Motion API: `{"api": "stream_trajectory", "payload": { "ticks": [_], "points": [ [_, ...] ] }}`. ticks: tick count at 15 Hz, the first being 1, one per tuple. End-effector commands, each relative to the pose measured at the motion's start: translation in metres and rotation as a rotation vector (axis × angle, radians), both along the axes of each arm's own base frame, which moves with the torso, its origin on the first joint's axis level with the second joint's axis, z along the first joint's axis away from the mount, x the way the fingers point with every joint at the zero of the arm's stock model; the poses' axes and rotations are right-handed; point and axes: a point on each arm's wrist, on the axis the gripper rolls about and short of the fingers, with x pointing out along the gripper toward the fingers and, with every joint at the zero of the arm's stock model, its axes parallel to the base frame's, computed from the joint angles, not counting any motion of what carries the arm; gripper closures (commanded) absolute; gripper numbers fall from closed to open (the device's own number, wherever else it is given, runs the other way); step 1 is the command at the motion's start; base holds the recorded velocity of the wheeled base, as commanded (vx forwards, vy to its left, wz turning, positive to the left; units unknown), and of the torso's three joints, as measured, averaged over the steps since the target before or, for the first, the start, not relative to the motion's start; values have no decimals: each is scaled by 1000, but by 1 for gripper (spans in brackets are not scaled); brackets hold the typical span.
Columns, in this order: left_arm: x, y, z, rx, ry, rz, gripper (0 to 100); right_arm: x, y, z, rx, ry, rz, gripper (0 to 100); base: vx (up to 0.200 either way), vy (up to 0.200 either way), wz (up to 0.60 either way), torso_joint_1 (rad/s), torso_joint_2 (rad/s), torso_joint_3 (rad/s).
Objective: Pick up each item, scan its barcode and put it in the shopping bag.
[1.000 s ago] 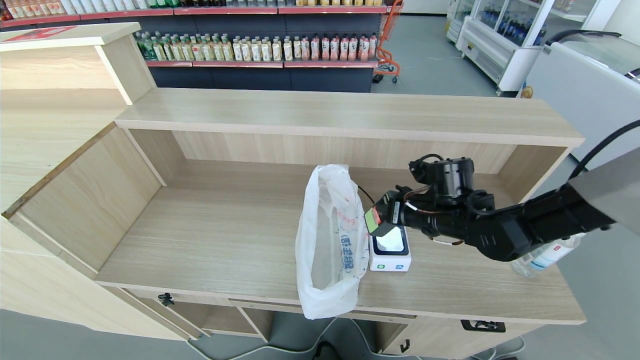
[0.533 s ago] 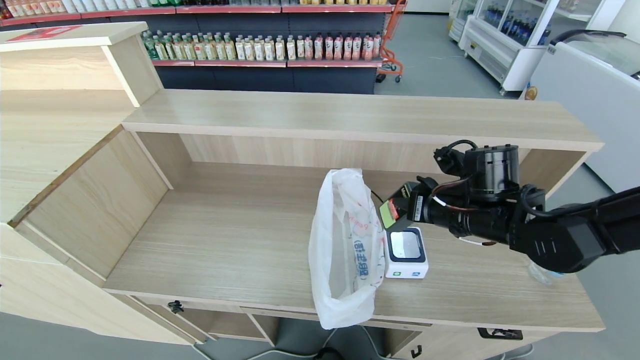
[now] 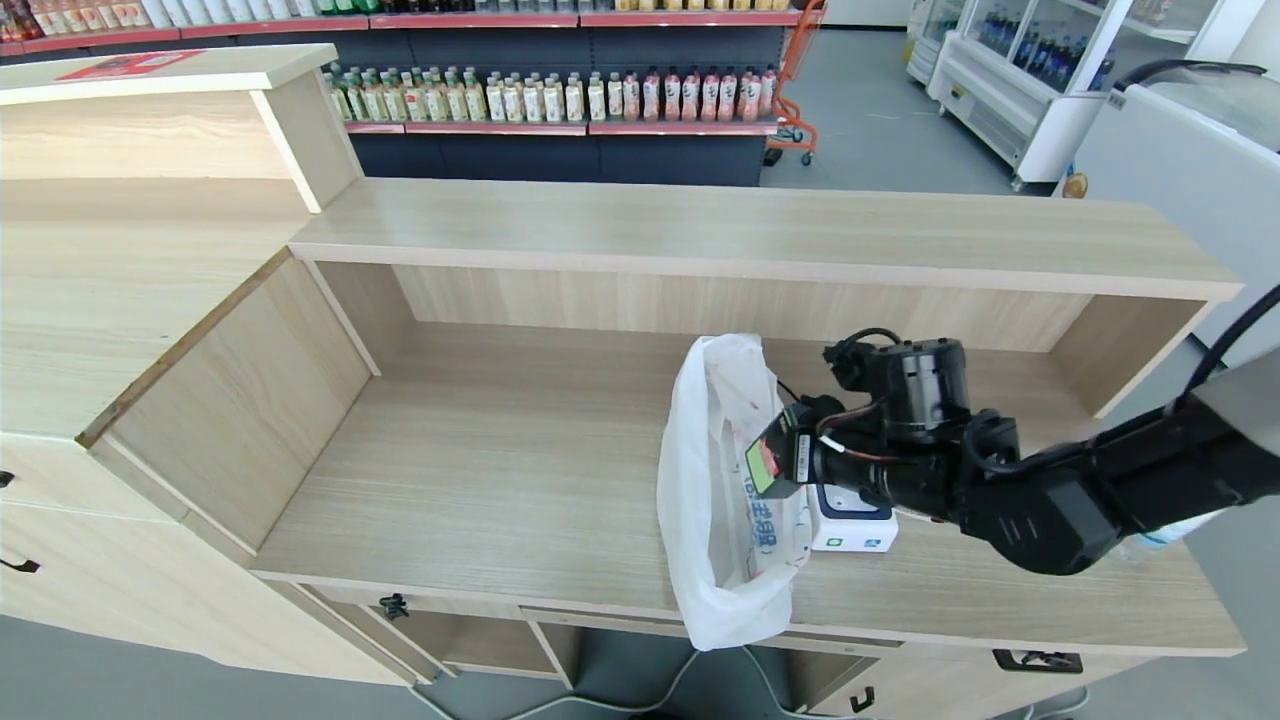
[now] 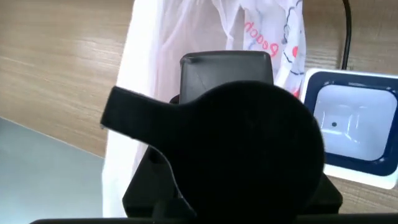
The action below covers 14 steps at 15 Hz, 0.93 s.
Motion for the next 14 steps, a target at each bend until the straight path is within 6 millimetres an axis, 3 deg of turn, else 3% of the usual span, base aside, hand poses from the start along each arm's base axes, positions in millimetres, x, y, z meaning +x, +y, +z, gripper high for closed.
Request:
{"api": "stream_trajectory", "payload": {
  "ticks": [1,5,14],
  "points": [
    [0,0,0,0,0,0,100,9,14,-40,-86,23,43,100,0,0,0,0,0,0],
    [0,0,0,0,0,0,100,17,34,-65,-130,-77,108,100,0,0,0,0,0,0],
    [0,0,0,-2,1,0,100,21,41,-78,-196,-84,148,100,0,0,0,0,0,0]
  ]
}}
